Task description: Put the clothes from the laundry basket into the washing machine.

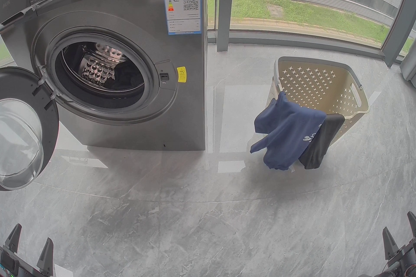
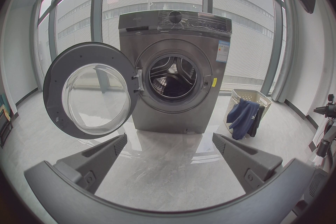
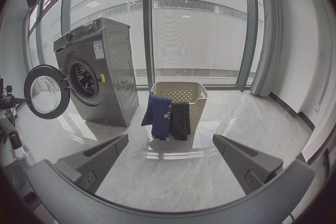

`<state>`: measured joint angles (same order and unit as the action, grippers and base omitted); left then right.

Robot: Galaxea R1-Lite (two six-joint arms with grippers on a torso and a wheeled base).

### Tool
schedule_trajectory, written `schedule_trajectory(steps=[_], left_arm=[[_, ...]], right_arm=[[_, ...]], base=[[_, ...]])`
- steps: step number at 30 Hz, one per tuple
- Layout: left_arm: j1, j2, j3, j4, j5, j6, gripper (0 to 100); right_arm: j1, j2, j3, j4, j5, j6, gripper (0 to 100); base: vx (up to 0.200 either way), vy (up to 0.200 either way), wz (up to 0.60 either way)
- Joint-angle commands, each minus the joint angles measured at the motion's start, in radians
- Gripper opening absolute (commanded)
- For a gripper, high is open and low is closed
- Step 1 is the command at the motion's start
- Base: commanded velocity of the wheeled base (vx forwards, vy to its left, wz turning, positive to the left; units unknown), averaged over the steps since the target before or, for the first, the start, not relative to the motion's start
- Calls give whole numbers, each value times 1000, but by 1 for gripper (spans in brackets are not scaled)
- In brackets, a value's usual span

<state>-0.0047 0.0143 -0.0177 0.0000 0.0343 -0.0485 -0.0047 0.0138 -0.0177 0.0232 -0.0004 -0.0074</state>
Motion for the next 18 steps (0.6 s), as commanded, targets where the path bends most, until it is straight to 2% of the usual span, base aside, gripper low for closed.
schedule_trajectory(steps=[1, 17, 18], left_arm=[[0, -14, 18, 0, -1, -1, 100], [0, -14, 18, 0, -1, -1, 100], [0, -14, 18, 0, -1, -1, 100]], right_arm=[[0, -14, 12, 0, -1, 0, 100], [0, -14, 12, 0, 0, 0, 100], [0, -14, 12, 0, 0, 0, 100]], base=[[0, -200, 0], [0, -200, 0], [0, 0, 0]])
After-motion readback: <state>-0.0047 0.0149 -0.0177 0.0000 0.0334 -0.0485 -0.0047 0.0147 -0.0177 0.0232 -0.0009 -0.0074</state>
